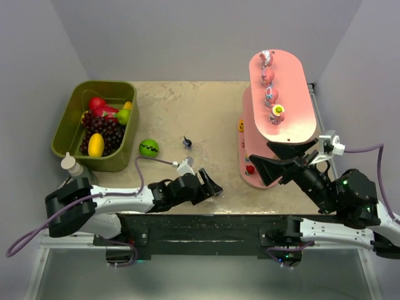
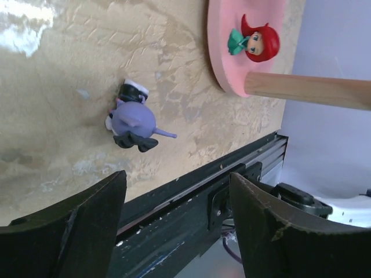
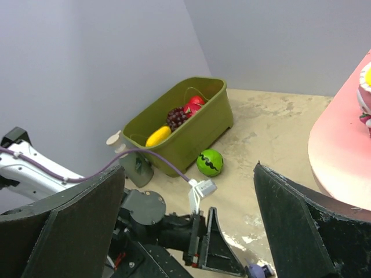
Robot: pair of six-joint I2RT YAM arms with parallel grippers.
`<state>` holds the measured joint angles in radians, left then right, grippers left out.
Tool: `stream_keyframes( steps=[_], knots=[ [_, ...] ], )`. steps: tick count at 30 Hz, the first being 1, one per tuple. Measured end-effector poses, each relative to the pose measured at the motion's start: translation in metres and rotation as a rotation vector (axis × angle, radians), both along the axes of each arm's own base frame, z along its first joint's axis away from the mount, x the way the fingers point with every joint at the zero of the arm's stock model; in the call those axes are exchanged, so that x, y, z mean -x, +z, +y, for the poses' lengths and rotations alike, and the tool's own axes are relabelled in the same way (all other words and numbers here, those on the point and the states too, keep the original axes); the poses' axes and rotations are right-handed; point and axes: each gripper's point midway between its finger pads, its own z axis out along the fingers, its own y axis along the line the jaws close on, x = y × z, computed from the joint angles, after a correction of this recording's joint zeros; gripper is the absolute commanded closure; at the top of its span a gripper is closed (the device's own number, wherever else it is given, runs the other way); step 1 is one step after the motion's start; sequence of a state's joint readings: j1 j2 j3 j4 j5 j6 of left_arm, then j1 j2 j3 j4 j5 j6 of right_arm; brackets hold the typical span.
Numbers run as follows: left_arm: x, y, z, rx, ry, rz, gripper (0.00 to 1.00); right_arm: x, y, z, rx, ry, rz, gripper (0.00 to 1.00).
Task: Place and organize the plastic toys onto the shelf
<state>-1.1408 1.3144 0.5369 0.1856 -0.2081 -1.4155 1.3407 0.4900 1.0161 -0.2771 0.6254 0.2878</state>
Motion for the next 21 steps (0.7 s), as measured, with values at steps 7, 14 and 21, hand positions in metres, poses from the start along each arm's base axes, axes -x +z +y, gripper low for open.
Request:
stream_keyframes(
  steps=[7, 14, 21],
  knots=[
    [-0.007, 0.001, -0.019, -0.011, 0.102, 0.083, 0.35, 0.004, 0.007, -0.017, -0.070, 0.002, -0.008, 0.05],
    [-0.010, -0.025, -0.021, -0.087, 0.174, 0.160, 0.37, 0.005, 0.002, -0.019, -0.069, 0.002, -0.007, 0.05],
    [-0.008, -0.042, -0.022, -0.141, 0.210, 0.213, 0.39, 0.006, -0.004, -0.025, -0.076, 0.001, -0.008, 0.05]
  ],
)
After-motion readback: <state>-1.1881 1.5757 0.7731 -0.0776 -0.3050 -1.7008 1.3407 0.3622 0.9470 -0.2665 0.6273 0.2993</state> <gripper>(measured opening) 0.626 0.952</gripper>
